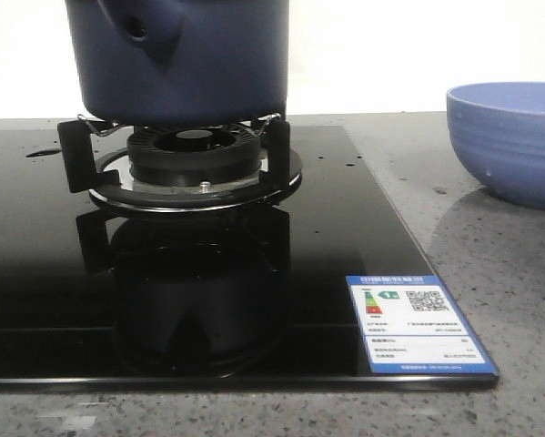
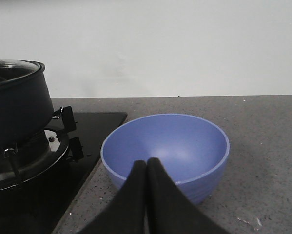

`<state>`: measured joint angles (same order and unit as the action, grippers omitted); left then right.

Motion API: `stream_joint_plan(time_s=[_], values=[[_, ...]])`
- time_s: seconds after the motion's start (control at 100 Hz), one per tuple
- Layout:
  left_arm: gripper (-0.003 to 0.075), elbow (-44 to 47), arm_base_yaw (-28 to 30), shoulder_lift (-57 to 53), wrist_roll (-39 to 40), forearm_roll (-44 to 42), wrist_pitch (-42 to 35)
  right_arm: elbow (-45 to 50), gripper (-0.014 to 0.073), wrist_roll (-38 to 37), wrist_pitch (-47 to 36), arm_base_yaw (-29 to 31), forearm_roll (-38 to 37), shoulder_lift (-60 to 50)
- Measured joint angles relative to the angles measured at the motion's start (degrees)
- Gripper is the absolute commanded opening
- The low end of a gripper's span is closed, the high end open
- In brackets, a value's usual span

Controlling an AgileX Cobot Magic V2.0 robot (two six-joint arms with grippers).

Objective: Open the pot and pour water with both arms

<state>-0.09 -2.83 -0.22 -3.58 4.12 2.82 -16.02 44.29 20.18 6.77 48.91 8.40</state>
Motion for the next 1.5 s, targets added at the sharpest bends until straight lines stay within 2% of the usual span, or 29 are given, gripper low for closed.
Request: stream_joint_plan(time_s=[0.27, 1.12, 1.21, 1.38, 1.5], values=[[-0.002, 0.0, 0.0, 0.0, 0.1, 1.3, 2.5, 0.0, -0.0063, 0.0, 0.0, 0.0, 0.1, 0.0], [-0.002, 0.0, 0.0, 0.0, 0.1, 1.5, 2.5, 0.0, -0.0063, -0.1, -0.5, 0.0, -0.9, 0.0], [-0.002, 0.0, 0.0, 0.0, 0.1, 1.5, 2.5, 0.0, -0.0063, -4.5, -2.3, 0.0, -7.6, 0.0], [-0.002, 0.0, 0.0, 0.0, 0.1, 1.5, 2.5, 1.9, -0.0063, -34.1, -9.8, 0.0, -39.7, 2.2], [-0.002, 0.0, 0.0, 0.0, 0.1, 1.5, 2.5, 6.0, -0.0063, -41.0, -15.5, -0.1, -47.4, 2.5]])
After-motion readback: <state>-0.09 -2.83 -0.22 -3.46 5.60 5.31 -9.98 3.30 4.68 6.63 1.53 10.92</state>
